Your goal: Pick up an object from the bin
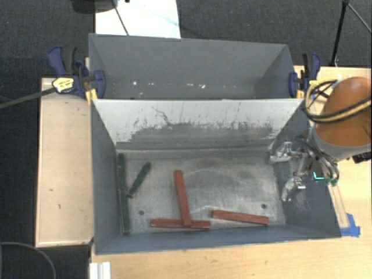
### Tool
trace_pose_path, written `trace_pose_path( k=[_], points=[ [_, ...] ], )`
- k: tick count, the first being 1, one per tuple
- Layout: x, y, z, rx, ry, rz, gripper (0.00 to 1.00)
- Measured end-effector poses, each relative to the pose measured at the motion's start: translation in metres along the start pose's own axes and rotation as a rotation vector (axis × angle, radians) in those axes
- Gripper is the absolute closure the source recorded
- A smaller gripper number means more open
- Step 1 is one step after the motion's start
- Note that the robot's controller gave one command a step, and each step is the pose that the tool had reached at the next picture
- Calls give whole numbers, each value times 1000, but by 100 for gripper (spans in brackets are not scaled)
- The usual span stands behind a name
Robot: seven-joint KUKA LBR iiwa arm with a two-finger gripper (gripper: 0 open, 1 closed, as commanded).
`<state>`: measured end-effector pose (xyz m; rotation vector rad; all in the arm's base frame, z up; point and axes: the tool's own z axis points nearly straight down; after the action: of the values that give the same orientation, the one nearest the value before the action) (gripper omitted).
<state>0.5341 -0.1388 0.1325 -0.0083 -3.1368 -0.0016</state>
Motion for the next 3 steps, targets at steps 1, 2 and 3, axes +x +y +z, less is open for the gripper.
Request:
trace_pose_path(
  k=[1,2,3],
  points=[
    [-2,0,-4,2,-8,-4,0],
    [21,10,22,5,-17,-158,0],
    [44,32,50,1,-4,-294,0]
  ],
)
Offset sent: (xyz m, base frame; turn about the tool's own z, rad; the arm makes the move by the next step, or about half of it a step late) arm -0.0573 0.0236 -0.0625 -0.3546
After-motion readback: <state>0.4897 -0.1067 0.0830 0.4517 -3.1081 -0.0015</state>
